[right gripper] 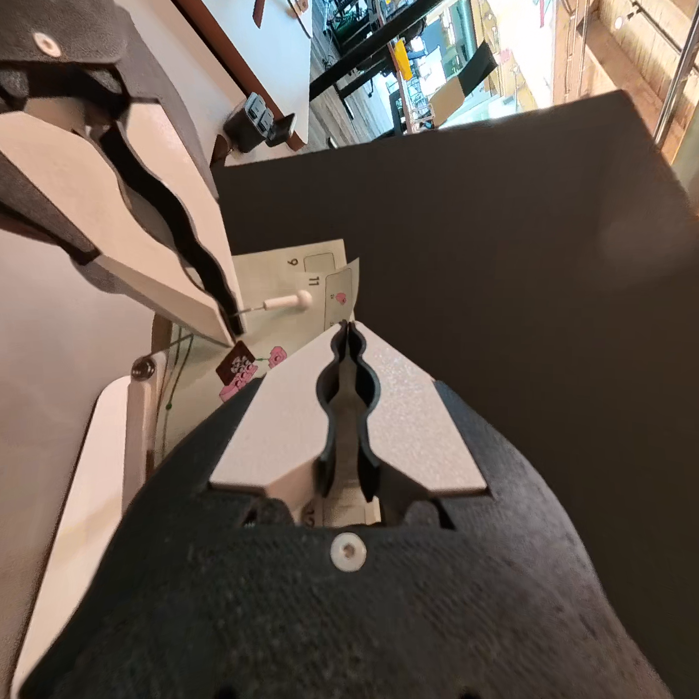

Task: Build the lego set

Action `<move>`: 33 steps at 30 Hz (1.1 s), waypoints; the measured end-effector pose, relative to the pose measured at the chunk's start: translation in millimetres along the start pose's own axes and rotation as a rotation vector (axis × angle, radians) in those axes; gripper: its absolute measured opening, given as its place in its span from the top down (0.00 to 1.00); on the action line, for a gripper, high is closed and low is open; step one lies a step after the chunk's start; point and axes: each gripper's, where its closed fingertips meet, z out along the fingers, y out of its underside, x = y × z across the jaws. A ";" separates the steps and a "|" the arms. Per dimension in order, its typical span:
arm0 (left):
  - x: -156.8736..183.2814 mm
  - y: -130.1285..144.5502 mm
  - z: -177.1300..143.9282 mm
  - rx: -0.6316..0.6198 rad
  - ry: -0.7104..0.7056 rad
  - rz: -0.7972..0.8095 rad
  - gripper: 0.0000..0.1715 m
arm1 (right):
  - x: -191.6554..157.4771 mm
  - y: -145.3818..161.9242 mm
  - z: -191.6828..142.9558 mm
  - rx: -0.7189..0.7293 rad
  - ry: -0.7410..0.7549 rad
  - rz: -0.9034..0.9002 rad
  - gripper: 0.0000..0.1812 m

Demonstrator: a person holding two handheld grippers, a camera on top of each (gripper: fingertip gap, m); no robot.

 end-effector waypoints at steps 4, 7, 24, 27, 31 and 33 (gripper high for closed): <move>-0.4 0.6 1.3 -0.025 0.020 -0.044 0.98 | -3.3 -4.2 9.7 -0.003 -0.001 -0.035 1.00; 0.7 0.4 2.4 -0.033 0.020 -0.042 0.98 | -3.2 -4.5 13.6 -0.018 0.006 -0.043 1.00; 0.7 2.0 3.1 -0.058 0.094 -0.192 0.99 | 2.5 15.3 -51.3 -0.185 0.221 0.362 0.62; 0.4 2.1 2.0 -0.066 0.088 -0.181 0.99 | -9.5 42.5 -63.6 -0.265 0.254 0.244 0.61; -2.3 3.9 -1.6 -0.095 0.094 -0.174 0.99 | -17.8 70.4 -64.7 -0.342 0.257 0.155 0.61; -2.1 4.2 -1.7 -0.101 0.102 -0.177 0.99 | -19.6 77.7 -63.6 -0.348 0.261 0.154 0.64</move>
